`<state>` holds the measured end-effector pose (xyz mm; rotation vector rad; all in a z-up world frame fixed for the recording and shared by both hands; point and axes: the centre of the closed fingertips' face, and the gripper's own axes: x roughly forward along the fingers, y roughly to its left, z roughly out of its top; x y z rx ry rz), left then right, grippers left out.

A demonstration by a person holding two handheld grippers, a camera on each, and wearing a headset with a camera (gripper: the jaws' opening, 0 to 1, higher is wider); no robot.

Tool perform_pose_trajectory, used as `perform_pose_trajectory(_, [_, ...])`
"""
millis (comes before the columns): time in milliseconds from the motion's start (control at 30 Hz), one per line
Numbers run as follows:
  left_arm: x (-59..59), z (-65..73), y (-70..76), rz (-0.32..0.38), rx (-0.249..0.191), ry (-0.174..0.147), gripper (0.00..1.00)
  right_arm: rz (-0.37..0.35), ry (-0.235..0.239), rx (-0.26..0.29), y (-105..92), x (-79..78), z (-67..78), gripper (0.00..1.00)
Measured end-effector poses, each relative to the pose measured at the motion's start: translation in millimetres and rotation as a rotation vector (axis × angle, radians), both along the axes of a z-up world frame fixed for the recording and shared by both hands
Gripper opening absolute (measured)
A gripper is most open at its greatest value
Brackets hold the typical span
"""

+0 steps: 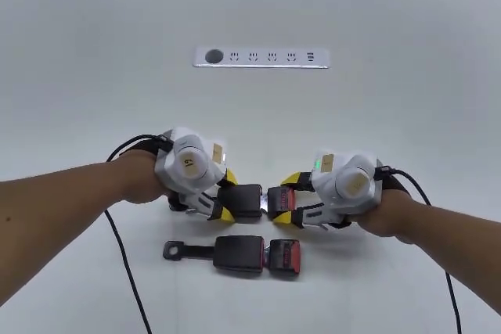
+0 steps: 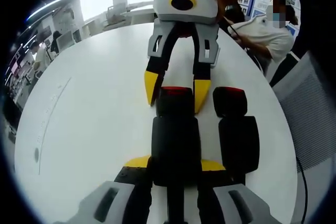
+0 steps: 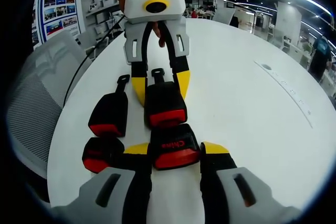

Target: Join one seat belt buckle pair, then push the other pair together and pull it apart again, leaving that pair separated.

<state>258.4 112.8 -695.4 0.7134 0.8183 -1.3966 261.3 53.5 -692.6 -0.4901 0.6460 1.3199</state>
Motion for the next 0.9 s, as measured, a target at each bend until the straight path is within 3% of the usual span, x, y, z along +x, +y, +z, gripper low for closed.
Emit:
perform_pose_trajectory(400, [-0.8,1.4,-0.4,0.002,0.004,-0.001,0.33,-0.004,0.000,-0.005,-1.4,1.0,-1.8,0.34])
perform_pose_trajectory(633, [-2.0,3.6,-1.3,0.006,0.002,-0.001,0.33,-0.004,-0.002,-0.012,-15.0,-0.1,-3.2,0.34])
perform_pose_trajectory(900, [-1.3,3.5,-1.4,0.019,-0.006,0.000,0.33,-0.002,0.001,-0.015,-17.6,0.4,-3.9,0.34])
